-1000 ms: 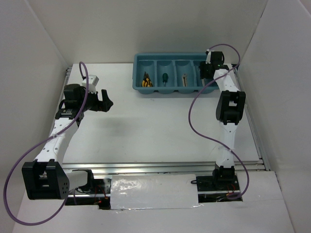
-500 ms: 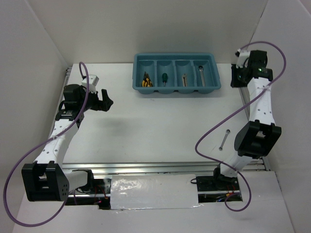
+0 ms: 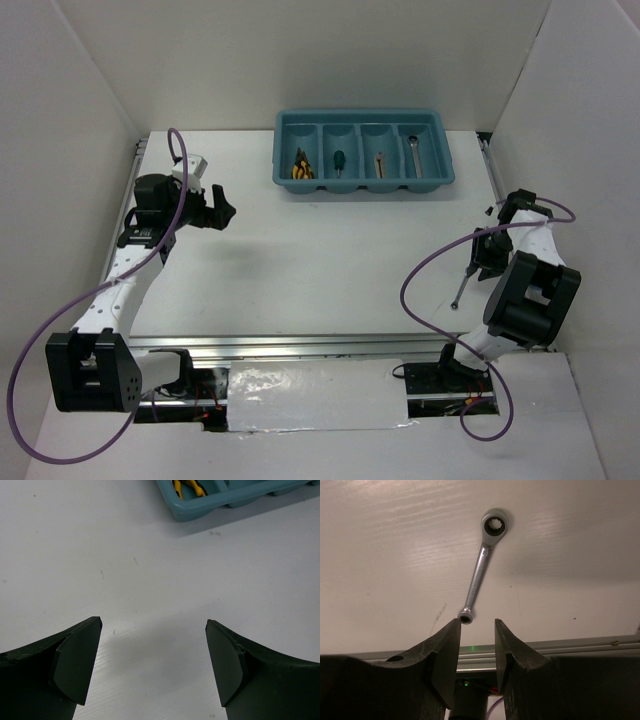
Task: Sort the tools into containers
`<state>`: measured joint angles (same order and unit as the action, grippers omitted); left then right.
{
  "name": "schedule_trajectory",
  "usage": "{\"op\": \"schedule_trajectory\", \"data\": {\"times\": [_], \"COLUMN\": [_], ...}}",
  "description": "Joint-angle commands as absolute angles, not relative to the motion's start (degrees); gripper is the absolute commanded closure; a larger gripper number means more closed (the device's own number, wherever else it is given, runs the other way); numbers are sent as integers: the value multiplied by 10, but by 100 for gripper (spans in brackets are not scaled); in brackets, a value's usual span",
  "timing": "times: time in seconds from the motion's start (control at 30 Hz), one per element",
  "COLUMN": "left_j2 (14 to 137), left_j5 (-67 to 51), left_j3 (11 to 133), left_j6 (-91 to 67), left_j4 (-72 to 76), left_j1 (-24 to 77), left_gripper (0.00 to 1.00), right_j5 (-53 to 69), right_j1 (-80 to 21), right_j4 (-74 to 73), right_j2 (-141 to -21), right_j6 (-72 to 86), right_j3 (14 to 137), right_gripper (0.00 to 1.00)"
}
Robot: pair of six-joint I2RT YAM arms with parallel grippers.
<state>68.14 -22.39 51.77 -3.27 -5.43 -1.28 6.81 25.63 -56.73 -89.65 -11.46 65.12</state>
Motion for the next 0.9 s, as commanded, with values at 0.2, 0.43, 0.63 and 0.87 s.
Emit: {"op": "schedule_trajectory", "data": {"times": [0.2, 0.43, 0.63, 0.87], "left_j2": [703, 715, 716, 734], "left_j5": [-224, -214, -204, -203], "left_j3": [519, 537, 542, 553], "left_j6": [-40, -48, -47, -49], "left_j4": [-32, -45, -54, -54], "left_j1": [-8, -8, -5, -4], "left_gripper": [1, 1, 1, 1], "right_j5": [43, 40, 29, 26], "right_j1": [244, 238, 238, 228], "right_j4": [-432, -417, -407, -380], "right_j2": [-910, -977, -1001, -1006], "right_j6": [-28, -26, -25, -18], "right_j3": [591, 629, 627, 606], "right_gripper": [64, 65, 65, 69]}}
